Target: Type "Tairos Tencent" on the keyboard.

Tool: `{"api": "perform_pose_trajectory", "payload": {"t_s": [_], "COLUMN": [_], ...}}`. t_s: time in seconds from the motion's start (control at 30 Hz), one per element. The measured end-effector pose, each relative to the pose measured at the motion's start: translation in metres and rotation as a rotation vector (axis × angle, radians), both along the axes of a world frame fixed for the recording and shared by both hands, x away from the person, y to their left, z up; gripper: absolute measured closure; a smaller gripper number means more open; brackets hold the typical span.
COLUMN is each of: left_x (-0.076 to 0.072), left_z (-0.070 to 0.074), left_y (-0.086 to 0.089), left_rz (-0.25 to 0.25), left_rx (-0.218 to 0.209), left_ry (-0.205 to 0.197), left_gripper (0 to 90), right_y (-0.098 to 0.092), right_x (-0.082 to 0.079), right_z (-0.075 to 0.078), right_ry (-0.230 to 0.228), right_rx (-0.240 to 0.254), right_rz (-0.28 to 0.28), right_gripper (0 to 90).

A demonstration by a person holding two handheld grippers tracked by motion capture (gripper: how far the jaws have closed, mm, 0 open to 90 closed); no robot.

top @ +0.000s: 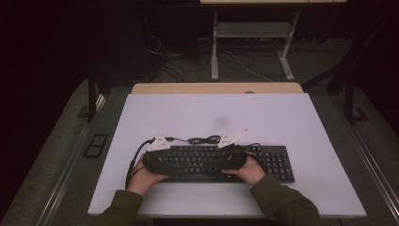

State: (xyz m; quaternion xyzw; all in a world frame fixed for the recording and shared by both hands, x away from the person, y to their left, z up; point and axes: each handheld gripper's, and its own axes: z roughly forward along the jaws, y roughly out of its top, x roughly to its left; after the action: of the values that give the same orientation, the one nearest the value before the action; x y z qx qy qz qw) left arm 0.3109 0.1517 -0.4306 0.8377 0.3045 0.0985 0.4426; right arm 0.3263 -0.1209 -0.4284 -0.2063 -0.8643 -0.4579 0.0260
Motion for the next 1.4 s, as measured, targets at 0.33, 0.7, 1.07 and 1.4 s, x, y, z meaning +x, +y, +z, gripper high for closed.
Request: {"api": "perform_pose_trajectory", "payload": {"t_s": [0.33, 0.7, 1.07, 1.4], "left_x": [0.0, 0.0, 0.0, -0.001], "left_z": [0.0, -0.001, -0.001, -0.001], "left_y": [0.0, -0.001, -0.001, -0.001], "left_rz": [-0.001, -0.002, -0.003, -0.001], "left_rx": [0.003, 0.005, 0.007, 0.005], "left_ry": [0.004, 0.006, 0.006, 0.006], "left_gripper": [20.2, 20.2, 20.2, 20.2], "right_y": [0.004, 0.011, 0.013, 0.013], "right_x": [-0.002, -0.004, -0.005, -0.005], "right_z": [-0.004, -0.008, -0.01, -0.012], "right_ry": [0.006, 0.011, 0.015, 0.023], "right_rx": [-0.025, -0.063, -0.081, -0.089], "right_rz": [0.017, 0.032, 0.033, 0.035], "right_gripper": [89.3, 89.3, 89.3, 89.3]}}
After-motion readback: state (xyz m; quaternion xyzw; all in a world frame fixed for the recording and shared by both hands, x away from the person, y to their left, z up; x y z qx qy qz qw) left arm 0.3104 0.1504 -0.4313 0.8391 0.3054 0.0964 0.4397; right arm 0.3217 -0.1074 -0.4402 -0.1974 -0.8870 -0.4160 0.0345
